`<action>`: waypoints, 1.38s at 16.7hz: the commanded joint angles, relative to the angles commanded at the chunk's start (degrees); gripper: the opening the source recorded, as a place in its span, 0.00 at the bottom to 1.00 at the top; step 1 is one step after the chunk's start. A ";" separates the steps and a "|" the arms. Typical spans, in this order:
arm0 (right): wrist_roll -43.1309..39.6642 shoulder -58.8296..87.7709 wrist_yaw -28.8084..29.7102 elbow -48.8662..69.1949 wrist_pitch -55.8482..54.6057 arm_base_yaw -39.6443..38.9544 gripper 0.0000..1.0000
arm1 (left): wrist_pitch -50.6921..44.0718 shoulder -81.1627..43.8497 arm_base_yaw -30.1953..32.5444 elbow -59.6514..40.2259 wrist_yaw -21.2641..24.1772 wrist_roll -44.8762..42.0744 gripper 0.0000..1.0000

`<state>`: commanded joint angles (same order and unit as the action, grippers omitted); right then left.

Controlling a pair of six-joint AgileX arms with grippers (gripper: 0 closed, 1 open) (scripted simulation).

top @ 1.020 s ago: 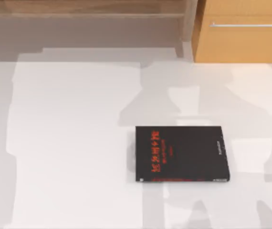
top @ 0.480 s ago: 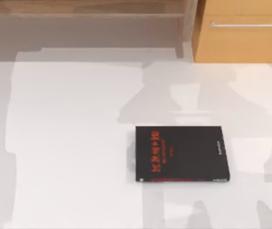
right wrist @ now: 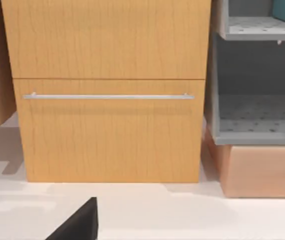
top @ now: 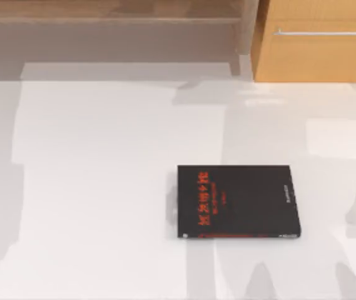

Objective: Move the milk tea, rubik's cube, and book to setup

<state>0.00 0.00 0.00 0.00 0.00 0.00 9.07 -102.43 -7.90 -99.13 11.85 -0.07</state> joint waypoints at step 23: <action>0.00 0.00 0.00 0.00 0.00 0.00 1.00 | -5.48 -5.80 0.18 -5.48 -2.13 -0.69 1.00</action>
<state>0.00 0.00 0.00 0.00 0.00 0.00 3.59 -108.23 -7.71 -104.61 9.72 -0.76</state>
